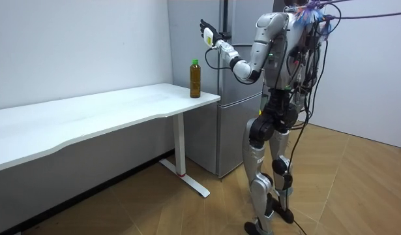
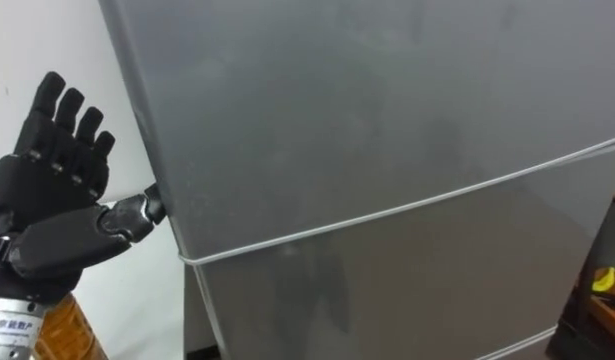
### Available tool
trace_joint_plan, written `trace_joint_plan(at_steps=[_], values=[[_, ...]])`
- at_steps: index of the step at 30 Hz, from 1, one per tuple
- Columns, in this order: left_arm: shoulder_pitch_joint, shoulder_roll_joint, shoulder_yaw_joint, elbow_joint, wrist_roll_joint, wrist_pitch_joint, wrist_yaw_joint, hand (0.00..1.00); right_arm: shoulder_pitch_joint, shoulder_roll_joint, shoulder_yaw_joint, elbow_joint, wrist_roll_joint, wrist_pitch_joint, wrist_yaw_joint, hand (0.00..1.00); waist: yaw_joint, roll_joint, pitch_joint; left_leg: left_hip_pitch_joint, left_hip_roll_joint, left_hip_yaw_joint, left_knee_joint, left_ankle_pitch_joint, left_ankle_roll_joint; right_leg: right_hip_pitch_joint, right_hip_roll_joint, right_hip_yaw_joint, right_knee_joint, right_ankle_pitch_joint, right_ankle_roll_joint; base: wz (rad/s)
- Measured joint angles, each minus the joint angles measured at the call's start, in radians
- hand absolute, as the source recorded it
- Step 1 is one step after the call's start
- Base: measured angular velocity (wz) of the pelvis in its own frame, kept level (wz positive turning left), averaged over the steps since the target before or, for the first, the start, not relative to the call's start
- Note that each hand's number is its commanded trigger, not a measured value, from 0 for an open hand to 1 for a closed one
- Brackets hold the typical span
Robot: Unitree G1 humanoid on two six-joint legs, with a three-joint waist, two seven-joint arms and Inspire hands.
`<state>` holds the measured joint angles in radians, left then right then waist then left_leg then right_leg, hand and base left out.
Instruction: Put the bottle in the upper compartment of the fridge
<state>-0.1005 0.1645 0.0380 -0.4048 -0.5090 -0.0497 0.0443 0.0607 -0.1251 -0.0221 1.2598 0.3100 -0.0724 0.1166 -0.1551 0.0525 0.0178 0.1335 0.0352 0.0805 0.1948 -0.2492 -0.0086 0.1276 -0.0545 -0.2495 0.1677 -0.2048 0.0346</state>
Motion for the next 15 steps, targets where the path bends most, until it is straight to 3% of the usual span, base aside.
trace_joint_plan(at_steps=[15], values=[[0.0,-0.002,-0.009,-0.022,0.014,0.0,-0.057,0.0,-0.014,-0.008,0.03,0.025,0.004,-0.005,0.018,0.0,0.018,0.0,-0.0041,-0.007,0.0,-0.011,0.0,0.0,0.0,-0.006,0.0,0.004,0.001,0.0,0.0,0.01]])
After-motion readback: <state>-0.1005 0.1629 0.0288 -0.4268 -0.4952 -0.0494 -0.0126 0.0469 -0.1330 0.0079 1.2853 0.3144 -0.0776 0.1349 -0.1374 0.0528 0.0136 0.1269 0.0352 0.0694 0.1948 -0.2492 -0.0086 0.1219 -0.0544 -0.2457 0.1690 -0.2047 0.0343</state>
